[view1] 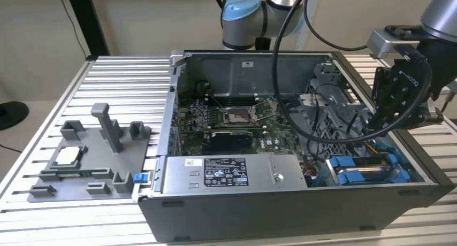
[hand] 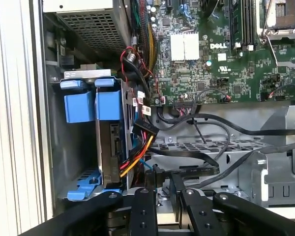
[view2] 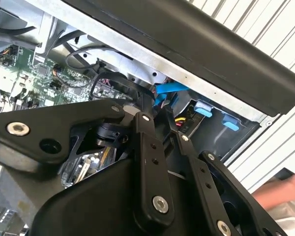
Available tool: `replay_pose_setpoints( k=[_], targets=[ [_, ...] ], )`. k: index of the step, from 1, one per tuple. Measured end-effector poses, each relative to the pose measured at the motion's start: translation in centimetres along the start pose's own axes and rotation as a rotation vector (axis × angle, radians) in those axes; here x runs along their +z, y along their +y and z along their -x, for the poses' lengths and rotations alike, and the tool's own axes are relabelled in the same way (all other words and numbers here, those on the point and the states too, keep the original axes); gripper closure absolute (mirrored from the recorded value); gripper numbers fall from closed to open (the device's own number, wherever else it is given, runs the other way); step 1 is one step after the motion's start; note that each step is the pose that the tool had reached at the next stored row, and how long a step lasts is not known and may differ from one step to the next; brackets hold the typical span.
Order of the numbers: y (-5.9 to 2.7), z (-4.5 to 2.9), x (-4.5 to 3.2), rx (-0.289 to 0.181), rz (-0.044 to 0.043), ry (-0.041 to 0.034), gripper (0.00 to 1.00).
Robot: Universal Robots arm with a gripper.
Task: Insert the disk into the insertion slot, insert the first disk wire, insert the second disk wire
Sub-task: 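Insert the second disk wire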
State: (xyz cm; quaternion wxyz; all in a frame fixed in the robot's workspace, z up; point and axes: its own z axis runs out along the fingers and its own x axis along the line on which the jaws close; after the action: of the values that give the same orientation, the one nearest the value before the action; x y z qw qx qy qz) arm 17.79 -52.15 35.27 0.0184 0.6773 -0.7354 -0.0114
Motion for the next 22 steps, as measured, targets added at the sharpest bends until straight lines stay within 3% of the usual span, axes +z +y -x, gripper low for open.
replay_pose_setpoints(
  k=[5, 6, 13, 19, 22],
  targets=[
    [0.0, 0.01, 0.01, 0.0, 0.0, -0.0002, 0.0],
    [0.0, 0.01, 0.02, 0.0, 0.0, -0.0001, 1.0],
    [0.01, 0.01, -0.16, 0.0, 0.0002, -0.0018, 1.0],
    [0.03, -0.19, -1.0, -0.001, 0.0015, -0.018, 1.0],
    [0.03, -0.58, -1.13, -0.001, 0.0021, -0.0347, 1.0]
  ],
)
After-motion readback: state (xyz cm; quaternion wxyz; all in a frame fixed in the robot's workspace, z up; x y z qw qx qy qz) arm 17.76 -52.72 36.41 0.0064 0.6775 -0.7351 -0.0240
